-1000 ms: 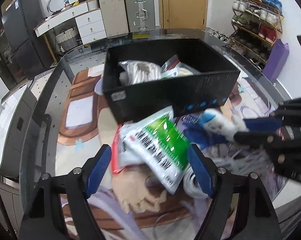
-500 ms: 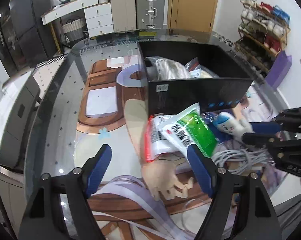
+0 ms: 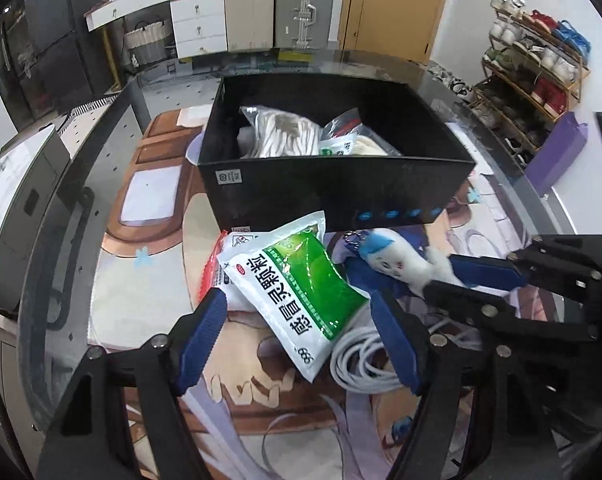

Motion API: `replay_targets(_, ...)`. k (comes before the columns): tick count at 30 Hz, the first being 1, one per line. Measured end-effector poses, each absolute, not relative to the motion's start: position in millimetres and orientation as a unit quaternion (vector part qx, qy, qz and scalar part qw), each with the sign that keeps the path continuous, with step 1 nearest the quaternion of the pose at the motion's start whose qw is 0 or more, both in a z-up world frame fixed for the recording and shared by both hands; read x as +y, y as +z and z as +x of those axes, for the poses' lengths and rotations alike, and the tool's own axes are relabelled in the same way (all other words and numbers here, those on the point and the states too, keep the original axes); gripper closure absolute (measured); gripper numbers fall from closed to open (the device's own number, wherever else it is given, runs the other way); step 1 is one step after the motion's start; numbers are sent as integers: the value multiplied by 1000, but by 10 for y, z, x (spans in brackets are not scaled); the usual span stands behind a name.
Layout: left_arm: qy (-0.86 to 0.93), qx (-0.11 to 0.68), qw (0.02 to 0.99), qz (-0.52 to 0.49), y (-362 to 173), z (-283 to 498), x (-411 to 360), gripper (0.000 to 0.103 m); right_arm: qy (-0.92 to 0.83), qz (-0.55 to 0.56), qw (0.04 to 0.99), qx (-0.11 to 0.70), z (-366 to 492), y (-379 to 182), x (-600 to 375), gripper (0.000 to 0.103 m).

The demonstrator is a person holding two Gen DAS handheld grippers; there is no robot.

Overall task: Organize soft objects
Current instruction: 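Grasp the white plush toy with the right gripper and lift it, then grasp the green medicine packet with the left gripper while the right gripper holds the plush toy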

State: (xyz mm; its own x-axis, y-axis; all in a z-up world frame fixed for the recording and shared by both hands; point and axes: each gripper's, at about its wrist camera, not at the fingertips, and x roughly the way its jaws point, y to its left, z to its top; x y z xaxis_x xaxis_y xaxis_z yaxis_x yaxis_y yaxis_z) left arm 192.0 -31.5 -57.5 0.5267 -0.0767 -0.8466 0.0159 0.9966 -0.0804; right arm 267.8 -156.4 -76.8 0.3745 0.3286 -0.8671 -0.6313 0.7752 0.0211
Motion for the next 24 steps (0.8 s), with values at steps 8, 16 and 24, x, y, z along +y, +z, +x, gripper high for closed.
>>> replay_targets(8, 7, 482, 876, 23, -673, 2077, -443, 21, 279, -167, 817, 476, 2665, -795, -1546, 72)
replay_targets(16, 5, 477, 877, 48, -673, 2064, -424, 31, 283, -169, 815, 477, 2637, -784, -1573, 70)
replay_targets(24, -10, 469, 879, 87, -643, 1888, -345, 21, 285, -171, 815, 474, 2583, -761, -1558, 65)
